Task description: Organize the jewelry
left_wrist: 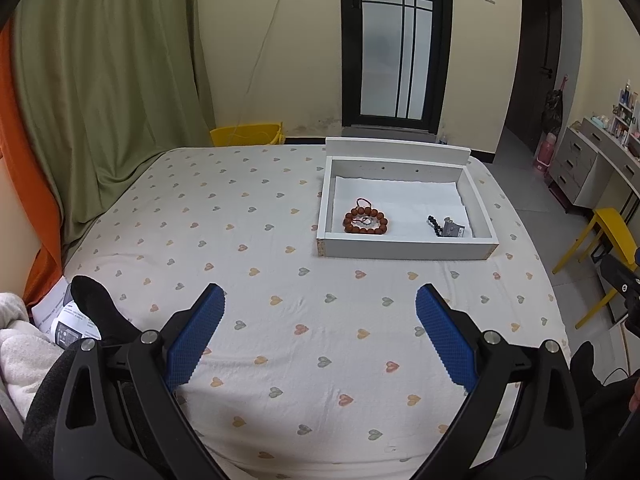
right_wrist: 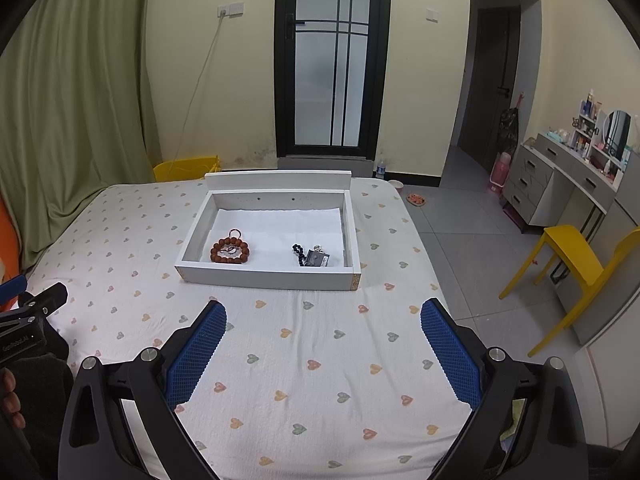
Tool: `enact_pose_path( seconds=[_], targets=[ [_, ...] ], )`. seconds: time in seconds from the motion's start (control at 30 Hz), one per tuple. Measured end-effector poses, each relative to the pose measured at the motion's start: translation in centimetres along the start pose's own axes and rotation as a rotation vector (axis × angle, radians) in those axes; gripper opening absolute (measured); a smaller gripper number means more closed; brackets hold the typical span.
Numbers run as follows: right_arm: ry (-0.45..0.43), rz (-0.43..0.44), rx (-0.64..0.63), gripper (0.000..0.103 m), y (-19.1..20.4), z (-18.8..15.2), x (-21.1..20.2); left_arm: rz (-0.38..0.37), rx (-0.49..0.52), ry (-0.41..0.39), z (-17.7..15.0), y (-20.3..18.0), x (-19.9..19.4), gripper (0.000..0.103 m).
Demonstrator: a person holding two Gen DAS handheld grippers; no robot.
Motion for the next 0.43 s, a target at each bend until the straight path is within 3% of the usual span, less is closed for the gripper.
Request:
enact_pose_path(
  seconds=[0.43],
  targets=[
    [0.002, 0.001, 0.000, 0.097, -0.10, -0.19, -0.02, 0.006, 0.016, -0.021, 0.11, -0.12, -0.29, 0.093]
  ],
)
Point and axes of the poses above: each gripper's, at about its wrist camera, not at the fingertips, and x roughly the way its jaws point, y to its left, z to its top, the point moved 9 cm from there along x, roughly the way its jaws point, and after that the axes turned 9 degrees about -y, right-handed, at the moved point
